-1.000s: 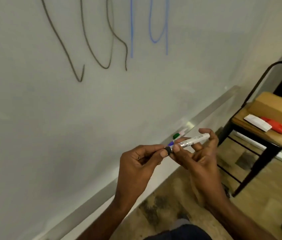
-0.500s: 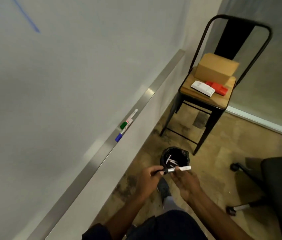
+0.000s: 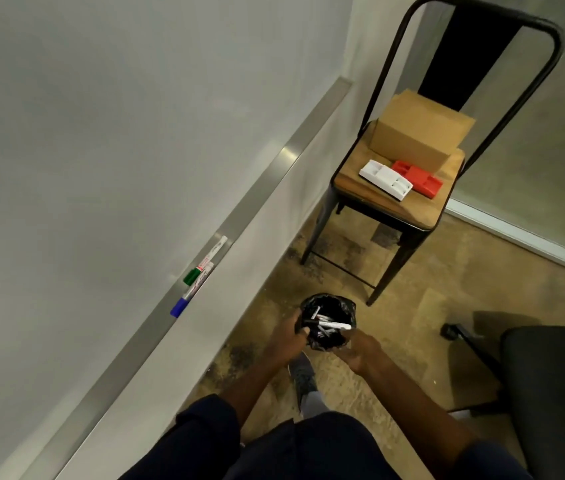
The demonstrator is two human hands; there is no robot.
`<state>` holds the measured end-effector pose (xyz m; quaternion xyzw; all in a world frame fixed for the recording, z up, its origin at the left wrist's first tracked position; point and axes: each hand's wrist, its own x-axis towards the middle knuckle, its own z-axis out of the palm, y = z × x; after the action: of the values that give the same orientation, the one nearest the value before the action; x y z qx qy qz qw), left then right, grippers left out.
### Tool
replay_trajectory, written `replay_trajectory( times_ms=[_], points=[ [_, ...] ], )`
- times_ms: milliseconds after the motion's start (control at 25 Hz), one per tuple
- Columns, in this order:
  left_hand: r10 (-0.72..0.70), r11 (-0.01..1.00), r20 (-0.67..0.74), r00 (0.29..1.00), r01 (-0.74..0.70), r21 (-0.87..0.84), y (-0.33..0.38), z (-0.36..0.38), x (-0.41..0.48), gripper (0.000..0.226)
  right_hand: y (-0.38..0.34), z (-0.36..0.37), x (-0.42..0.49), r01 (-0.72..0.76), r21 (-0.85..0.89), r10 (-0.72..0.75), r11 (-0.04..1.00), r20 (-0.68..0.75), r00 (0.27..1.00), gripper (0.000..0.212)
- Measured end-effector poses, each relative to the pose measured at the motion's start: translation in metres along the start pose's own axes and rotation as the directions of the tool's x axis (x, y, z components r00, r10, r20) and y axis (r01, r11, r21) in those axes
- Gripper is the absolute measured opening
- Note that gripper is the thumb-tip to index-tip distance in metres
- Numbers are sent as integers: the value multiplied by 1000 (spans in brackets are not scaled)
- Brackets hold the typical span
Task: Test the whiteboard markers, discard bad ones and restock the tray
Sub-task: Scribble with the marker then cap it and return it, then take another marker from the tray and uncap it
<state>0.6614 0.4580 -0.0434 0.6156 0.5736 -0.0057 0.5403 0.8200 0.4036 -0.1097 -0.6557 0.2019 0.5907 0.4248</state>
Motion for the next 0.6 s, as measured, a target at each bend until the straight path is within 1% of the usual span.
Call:
replay_trajectory(
  times_ms=[80, 120, 200, 280, 360, 440, 480, 600],
  points=[
    [12, 997, -28, 1000, -10, 81, -4, -5, 6, 53, -3, -4, 11, 30, -46, -32, 998, -49, 998, 53],
    [13, 994, -52, 999, -8, 113, -8, -7, 9, 54, -3, -5, 15, 66, -96, -71, 993, -42, 997, 55],
    [13, 992, -114, 993, 1, 125, -20, -14, 10, 57, -4, 2, 12, 146, -233, -151, 961, -1, 989, 52],
    [4, 997, -209, 978, 12, 77, -31, -23, 7, 59, -5, 16, 1, 229, -396, -211, 889, 88, 973, 47],
    [8, 1000, -346, 938, -3, 15, -40, -38, 2, 53, -5, 37, -10, 337, -502, -258, 797, 221, 941, 39],
    [21, 999, -513, 858, -32, -13, -53, -57, -6, 43, 0, 66, -23, 465, -553, -310, 691, 355, 882, 34],
    [30, 999, -592, 805, -39, -3, -58, -67, -9, 38, 2, 81, -32, 531, -573, -328, 624, 424, 844, 34],
    [51, 999, -763, 644, -33, 38, -73, -99, -19, 28, 8, 127, -49, 696, -572, -338, 434, 612, 715, 34]
  ],
)
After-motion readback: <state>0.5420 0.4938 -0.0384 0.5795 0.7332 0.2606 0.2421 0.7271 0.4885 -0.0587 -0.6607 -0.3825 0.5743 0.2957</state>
